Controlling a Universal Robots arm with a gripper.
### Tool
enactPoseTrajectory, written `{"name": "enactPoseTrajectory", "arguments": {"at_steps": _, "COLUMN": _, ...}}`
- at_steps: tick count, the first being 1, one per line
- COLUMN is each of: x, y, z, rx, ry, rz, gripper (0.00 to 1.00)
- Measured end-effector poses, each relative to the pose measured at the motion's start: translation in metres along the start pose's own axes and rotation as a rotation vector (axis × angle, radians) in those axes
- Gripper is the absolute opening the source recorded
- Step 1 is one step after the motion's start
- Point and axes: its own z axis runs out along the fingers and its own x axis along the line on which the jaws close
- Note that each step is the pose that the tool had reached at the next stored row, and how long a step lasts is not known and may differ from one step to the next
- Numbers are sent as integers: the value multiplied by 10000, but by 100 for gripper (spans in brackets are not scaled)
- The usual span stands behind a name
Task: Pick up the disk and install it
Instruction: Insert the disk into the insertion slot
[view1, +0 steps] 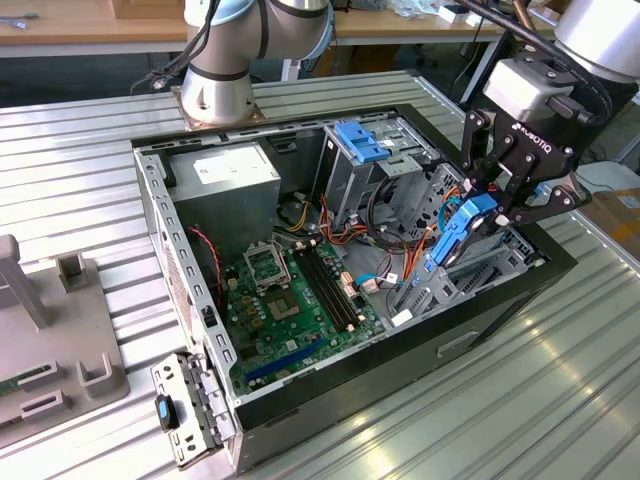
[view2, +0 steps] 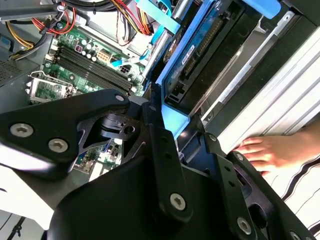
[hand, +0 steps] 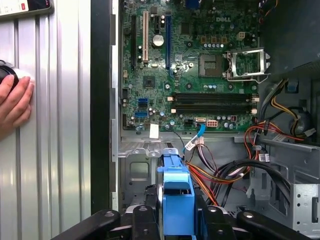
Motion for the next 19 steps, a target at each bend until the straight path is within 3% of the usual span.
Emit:
{"name": "enactPoseTrajectory", "arguments": {"at_steps": 2, "x": 0, "y": 0, "z": 0, "rx": 0, "ry": 1, "rz": 0, "gripper": 38}}
{"name": "enactPoseTrajectory", "arguments": {"at_steps": 3, "x": 0, "y": 0, "z": 1, "rx": 0, "ry": -1, "rz": 0, "gripper": 44}}
{"name": "enactPoseTrajectory", "arguments": {"at_steps": 8, "x": 0, "y": -5, "z": 2, "rx": -1, "ry": -1, "rz": -1, "gripper": 44}}
{"name": "enactPoseTrajectory", "arguments": {"at_steps": 14, "x": -2, "y": -181, "z": 1, "rx": 0, "ry": -1, "rz": 0, "gripper": 44}}
{"name": "enactPoseTrajectory", "arguments": {"at_steps": 19, "x": -4, "y": -228, "z": 0, "rx": 0, "ry": -1, "rz": -4, "gripper": 44}}
